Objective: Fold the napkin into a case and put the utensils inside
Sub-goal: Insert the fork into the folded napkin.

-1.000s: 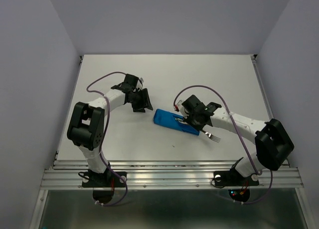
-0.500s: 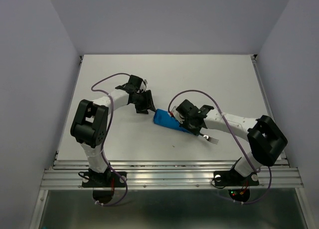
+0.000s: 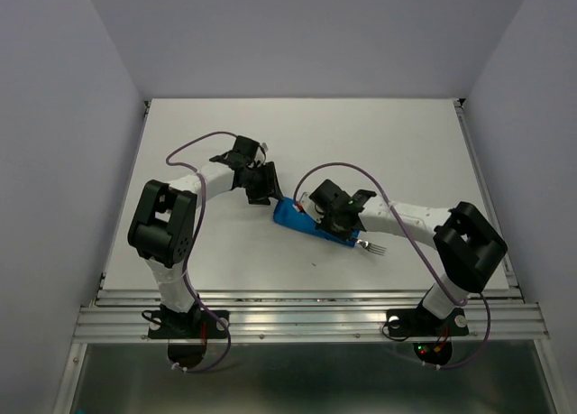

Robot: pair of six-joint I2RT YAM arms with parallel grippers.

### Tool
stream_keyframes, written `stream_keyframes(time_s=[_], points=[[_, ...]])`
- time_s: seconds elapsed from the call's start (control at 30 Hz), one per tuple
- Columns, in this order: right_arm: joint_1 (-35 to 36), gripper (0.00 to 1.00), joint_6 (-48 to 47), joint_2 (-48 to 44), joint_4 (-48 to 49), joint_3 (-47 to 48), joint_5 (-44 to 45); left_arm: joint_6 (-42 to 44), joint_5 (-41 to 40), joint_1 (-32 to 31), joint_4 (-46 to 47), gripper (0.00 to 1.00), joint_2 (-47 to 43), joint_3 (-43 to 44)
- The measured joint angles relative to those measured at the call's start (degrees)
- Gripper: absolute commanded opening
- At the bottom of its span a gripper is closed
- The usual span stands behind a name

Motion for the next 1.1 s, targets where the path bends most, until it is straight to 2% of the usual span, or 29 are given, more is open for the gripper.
stream_keyframes(time_s=[1.0,1.07,1.1], points=[[5.14,0.01,-0.90,10.40,5.73,10.47,-5.27,-2.67,-0.07,-0.98,3.26,0.58,-0.02,-4.09],[5.29,0.05,-0.50,11.10,5.73,11.34,-5.53,-2.93,-0.09,-1.16,3.43,0.57,-0.02,-4.20],[5.42,0.13,-0.28,11.56,5.70,11.91,-5.62,-3.02,-0.09,-1.25,3.61,0.58,-0.02,-4.33]])
